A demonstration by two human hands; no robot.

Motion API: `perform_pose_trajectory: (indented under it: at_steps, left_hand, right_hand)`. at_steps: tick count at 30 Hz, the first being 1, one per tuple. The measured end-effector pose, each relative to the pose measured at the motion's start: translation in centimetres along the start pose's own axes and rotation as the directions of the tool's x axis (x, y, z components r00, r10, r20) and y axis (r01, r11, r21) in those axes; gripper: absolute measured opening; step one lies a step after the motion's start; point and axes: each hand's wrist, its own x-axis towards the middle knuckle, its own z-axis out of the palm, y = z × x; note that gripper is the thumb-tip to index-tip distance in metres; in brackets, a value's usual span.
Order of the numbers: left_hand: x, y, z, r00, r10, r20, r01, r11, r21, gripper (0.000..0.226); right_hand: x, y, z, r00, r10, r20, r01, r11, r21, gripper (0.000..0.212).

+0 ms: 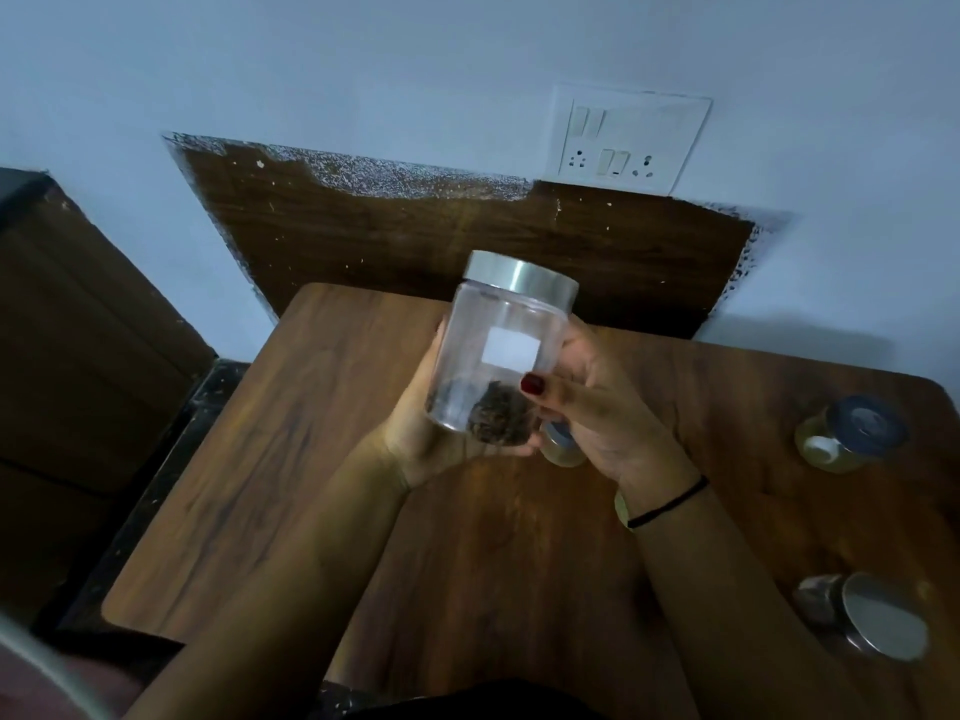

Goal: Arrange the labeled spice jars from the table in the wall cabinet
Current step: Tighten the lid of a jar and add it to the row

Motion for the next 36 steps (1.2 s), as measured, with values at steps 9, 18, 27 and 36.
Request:
perform_pose_trajectory:
  at_steps: [9,18,27,36]
  left_hand:
    - [-1.5,4.0,-0.3,0.84,0.499,-0.212,-0.189,0.635,0.749,0.046]
    - [1.8,5.2,4.1,0.938,0.24,-0.251,-0.012,0.745,0.667,0.066]
    - [0.8,3.6,7.4,0.896,0.362,-0.256,-0.123,0.757,0.641,0.057]
    - [0.6,5.0,7.1,0.922,0.253,-0.292,-0.104,0.89,0.444,0.034]
  right_hand:
    - [0.6,-1.3,1.0,0.956,-0.139,-0.257,0.103,0.983,-0.15,0.087]
    - [-0.1,-1.9,2.4,0.826,-0.242,-0.509,0.116,0.957,-0.267,0.063]
    - [-0.6,-1.6,2.6,0.782,-0.345,-0.52,0.103,0.893,-0.437,0.057]
    - [-0.3,-1.3,2.0,0.791,-0.267,-0.55,0.03,0.916,-0.401,0.044]
